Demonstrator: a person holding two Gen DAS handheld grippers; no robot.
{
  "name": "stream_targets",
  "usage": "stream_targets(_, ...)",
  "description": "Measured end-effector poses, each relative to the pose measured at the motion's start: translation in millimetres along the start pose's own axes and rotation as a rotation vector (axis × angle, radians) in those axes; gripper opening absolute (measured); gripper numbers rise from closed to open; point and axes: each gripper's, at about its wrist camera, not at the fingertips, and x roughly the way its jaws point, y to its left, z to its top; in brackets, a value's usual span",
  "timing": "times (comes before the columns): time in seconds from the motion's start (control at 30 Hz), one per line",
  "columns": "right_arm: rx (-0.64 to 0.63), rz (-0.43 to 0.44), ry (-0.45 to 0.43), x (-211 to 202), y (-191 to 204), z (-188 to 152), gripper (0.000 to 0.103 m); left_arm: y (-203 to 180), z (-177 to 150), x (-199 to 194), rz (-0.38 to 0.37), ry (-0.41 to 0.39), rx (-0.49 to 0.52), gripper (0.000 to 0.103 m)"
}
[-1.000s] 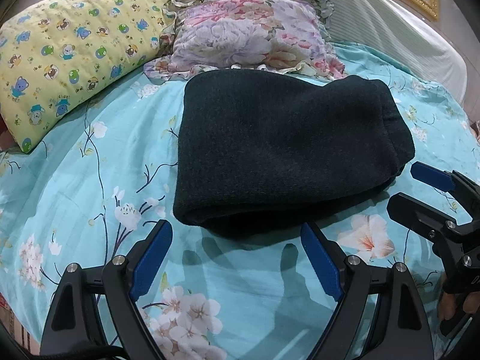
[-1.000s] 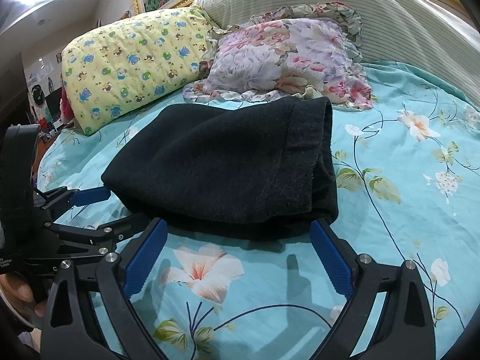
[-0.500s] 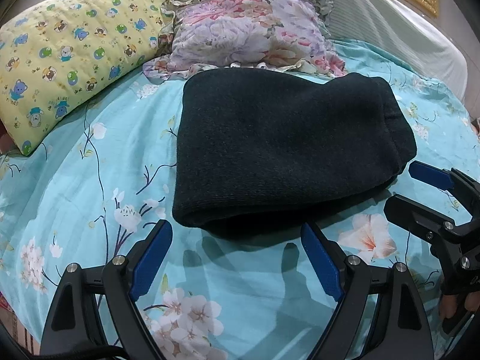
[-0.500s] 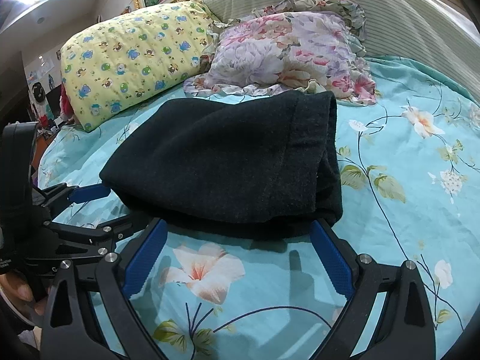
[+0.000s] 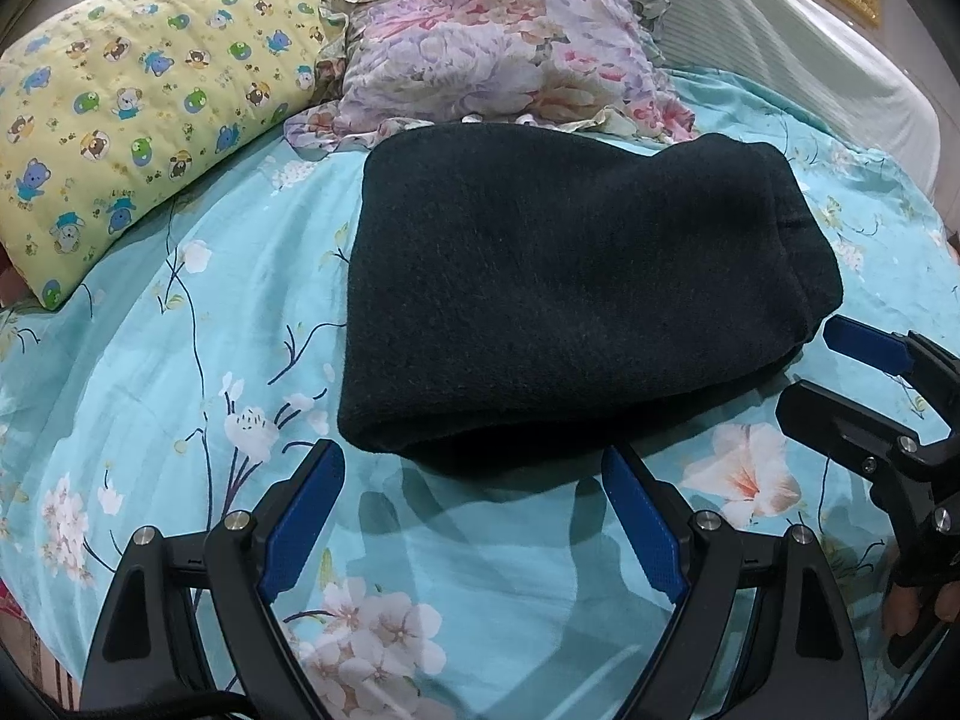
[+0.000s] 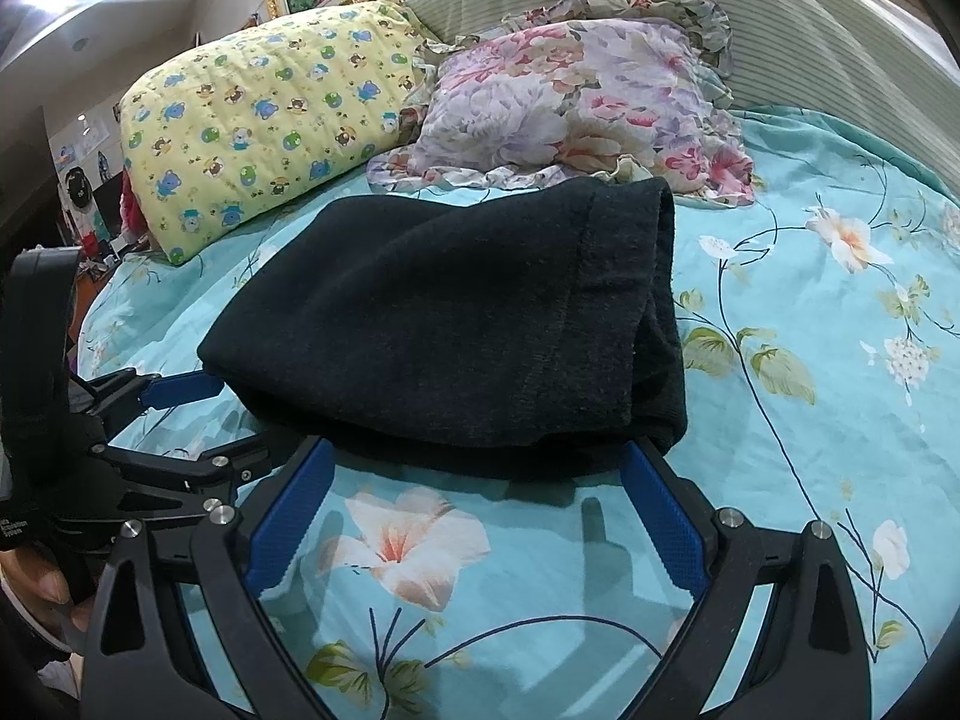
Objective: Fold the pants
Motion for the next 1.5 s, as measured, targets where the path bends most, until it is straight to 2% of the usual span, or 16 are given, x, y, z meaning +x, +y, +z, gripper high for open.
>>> stream_targets(1.5, -0.026, -0.012, 0.013, -3.5, -1.0, 6.7, 0.096, 4.5, 1.4, -0.5, 0.010, 0.003, -0.030, 0.088)
